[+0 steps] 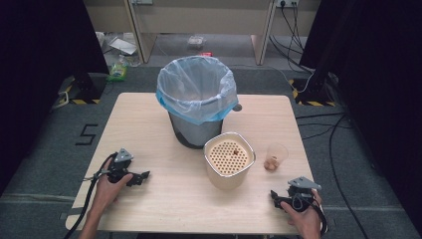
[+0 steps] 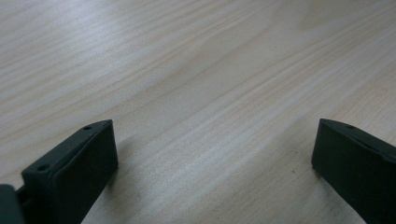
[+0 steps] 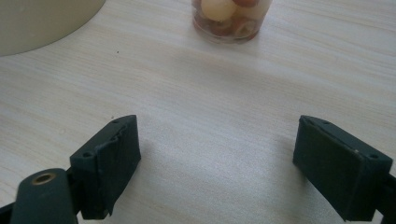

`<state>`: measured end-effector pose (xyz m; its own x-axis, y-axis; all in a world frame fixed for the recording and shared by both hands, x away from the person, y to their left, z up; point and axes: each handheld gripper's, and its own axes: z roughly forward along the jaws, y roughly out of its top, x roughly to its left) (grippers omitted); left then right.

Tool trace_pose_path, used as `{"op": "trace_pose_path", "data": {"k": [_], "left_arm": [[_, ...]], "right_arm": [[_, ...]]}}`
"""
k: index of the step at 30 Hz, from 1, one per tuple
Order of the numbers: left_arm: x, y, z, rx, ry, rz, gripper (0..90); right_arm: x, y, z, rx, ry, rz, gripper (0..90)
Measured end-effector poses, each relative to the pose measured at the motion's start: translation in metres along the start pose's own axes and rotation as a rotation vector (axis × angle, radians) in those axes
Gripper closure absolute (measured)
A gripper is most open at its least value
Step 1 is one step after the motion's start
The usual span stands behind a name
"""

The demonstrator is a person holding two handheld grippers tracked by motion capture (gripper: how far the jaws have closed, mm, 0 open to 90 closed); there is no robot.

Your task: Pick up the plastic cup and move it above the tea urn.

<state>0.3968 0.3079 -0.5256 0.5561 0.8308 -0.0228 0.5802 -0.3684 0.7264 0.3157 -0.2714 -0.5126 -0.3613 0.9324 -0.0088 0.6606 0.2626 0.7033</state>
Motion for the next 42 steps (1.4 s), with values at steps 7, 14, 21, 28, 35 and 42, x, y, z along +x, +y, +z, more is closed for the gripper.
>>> {"op": "trace_pose_path", "data": {"k": [7, 14, 21, 28, 35, 42], "left_arm": [[0.0, 0.0, 0.0, 0.0, 0.0, 0.0, 0.0], [0.0, 0.0, 0.0, 0.0, 0.0, 0.0, 0.0], [0.0, 0.0, 0.0, 0.0, 0.0, 0.0, 0.0], [0.0, 0.0, 0.0, 0.0, 0.0, 0.0, 0.0], [0.0, 0.0, 0.0, 0.0, 0.0, 0.0, 0.0], [0.0, 0.0, 0.0, 0.0, 0.0, -0.001, 0.0]], "right_arm": [[-0.001, 0.0, -0.001, -0.001, 0.003, 0.003, 18.7], [-0.005, 0.002, -0.004, -0.003, 0.011, 0.033, 26.4], [-0.014, 0.012, -0.013, -0.052, -0.013, 0.033, 30.9], [-0.02, 0.024, -0.022, -0.087, -0.026, 0.041, 34.2], [-0.025, 0.034, -0.032, -0.104, -0.038, 0.06, 36.3], [-0.036, 0.048, -0.039, -0.118, -0.047, 0.069, 38.1]]}}
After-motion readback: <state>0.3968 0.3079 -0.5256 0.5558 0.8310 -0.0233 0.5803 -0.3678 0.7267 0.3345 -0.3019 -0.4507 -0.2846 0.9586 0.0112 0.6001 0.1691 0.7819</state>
